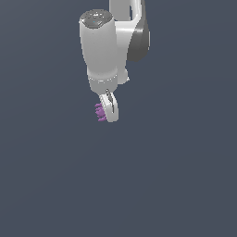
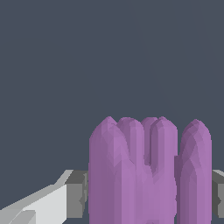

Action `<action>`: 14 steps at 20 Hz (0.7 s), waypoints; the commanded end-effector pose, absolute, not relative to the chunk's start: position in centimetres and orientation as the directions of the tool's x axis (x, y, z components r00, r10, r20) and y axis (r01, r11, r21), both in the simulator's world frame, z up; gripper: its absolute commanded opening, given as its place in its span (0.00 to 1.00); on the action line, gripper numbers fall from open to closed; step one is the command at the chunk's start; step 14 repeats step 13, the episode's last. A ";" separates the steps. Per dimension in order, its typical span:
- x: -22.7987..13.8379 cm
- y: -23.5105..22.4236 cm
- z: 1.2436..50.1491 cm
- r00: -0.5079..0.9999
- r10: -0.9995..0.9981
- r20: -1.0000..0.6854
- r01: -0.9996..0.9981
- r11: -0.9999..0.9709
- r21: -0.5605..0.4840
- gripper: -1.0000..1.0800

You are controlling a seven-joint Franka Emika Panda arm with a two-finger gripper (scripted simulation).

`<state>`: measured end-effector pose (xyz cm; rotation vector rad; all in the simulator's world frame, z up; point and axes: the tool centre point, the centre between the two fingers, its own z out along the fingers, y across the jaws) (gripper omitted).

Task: Pick up the object and move it to a goal position.

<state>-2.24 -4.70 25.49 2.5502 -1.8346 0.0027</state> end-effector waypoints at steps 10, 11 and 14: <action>-2.1 -3.0 31.2 0.319 -0.948 0.001 -0.948 -0.319 0.000 0.00; -2.1 -2.9 31.3 0.319 -0.948 0.000 -0.948 -0.319 0.000 0.00; -2.0 -2.9 31.4 0.319 -0.948 0.000 -0.948 -0.319 0.000 0.00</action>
